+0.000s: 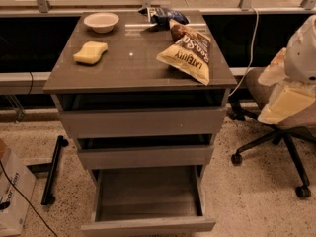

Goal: Close bottom drawer

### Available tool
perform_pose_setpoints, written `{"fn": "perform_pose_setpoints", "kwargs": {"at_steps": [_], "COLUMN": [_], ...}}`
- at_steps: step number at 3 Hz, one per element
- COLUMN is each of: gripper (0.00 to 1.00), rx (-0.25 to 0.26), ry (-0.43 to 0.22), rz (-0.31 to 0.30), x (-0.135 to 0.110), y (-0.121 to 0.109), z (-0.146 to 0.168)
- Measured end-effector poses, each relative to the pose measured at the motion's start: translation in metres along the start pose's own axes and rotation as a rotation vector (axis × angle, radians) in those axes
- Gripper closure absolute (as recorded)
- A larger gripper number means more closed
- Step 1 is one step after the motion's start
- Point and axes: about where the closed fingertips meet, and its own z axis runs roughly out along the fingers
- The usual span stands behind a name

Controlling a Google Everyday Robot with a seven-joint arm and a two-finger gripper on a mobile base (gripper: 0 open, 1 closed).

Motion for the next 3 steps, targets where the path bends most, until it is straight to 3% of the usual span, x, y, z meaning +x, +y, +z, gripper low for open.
{"fn": "perform_pose_setpoints", "kwargs": {"at_steps": [1,2,3], "gripper": [0.65,0.88,1.0], "rx": [-0.025,-0.074,-0.085], "ry": [0.0,-0.005,-0.006], "rz": [0.02,0.082,0.089], "x": [0.014,0.036,0.038], "y": [0.01,0.014,0.014], "z": [0.04,0.093,0.104]}}
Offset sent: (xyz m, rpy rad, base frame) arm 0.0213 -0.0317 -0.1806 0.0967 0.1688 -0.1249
